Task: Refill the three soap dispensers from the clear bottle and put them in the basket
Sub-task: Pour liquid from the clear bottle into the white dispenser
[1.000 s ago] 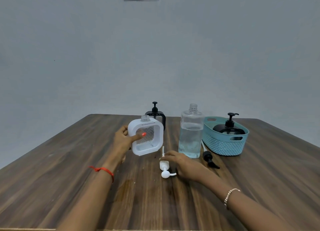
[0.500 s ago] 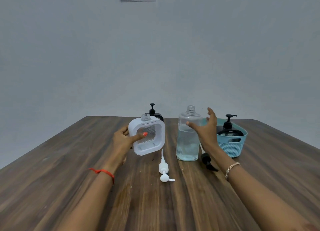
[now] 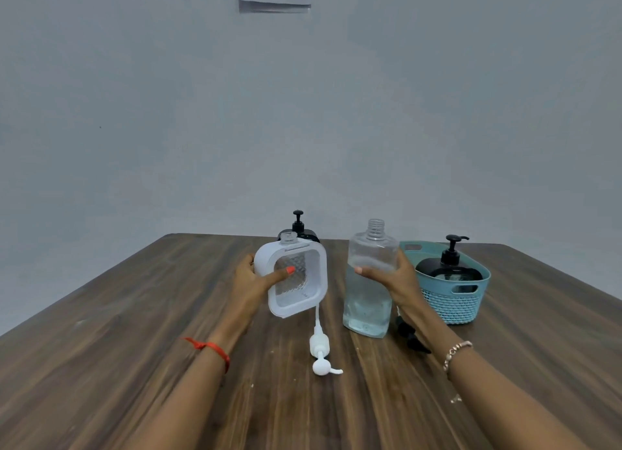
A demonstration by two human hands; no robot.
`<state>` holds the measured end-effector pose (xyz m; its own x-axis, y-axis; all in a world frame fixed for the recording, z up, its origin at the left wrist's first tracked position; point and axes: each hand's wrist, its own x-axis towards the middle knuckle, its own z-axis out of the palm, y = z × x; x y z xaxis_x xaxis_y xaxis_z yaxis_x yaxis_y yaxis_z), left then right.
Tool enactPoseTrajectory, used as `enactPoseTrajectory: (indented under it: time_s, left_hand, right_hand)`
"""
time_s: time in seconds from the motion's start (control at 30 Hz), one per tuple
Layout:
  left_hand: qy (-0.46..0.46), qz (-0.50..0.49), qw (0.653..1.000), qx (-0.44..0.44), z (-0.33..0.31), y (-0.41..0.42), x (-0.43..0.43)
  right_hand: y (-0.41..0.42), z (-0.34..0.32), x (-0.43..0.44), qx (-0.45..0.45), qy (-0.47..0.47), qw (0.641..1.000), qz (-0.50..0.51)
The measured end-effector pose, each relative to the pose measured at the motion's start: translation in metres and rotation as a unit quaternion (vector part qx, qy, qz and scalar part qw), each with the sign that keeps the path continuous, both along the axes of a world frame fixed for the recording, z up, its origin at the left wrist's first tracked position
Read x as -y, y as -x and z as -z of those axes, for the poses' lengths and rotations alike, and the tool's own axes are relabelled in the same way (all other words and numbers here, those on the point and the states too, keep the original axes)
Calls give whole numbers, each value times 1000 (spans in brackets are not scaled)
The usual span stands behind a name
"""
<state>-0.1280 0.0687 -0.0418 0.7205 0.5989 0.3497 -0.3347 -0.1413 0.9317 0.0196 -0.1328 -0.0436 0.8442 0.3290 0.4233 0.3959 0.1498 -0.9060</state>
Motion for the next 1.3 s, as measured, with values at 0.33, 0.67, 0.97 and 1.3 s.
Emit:
enactPoseTrajectory:
  time_s: [0.33,0.67,0.97,1.3]
  left_hand:
    - [-102,-111,989,11,6,-2,19]
    - [-147,-153,977,19,-5,9,35]
    - [-193,-180,964,1,-14,16,46]
    - [-218,-174,960,-7,-19,23,55]
  right_hand:
    - [24,-9,-17,107,26,983,150]
    - [38,-56,-9,341,176,902,200]
    - [38,-55,-6,494,263,779,284]
    - [38,-61,-5,555,290,722,295]
